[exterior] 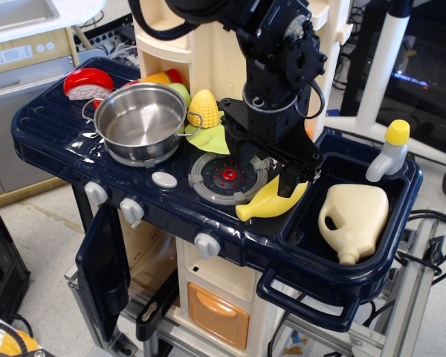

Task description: Put banana in pot or pan

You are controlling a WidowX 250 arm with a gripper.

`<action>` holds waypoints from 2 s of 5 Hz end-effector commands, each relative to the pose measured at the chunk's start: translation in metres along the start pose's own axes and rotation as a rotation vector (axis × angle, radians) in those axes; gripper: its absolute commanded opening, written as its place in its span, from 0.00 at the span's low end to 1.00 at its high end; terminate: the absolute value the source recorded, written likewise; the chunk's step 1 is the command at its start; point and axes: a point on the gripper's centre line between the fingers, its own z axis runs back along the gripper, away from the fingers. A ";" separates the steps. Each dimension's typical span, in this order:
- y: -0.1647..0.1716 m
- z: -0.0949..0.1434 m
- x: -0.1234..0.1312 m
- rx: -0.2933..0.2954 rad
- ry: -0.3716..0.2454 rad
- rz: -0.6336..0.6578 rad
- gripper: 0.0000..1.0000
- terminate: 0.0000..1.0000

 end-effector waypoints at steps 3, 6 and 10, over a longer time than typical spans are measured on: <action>-0.006 -0.038 -0.008 0.010 -0.097 0.178 0.00 0.00; 0.008 0.056 -0.023 -0.046 0.164 0.227 0.00 0.00; 0.165 0.033 -0.018 0.033 0.059 -0.069 0.00 0.00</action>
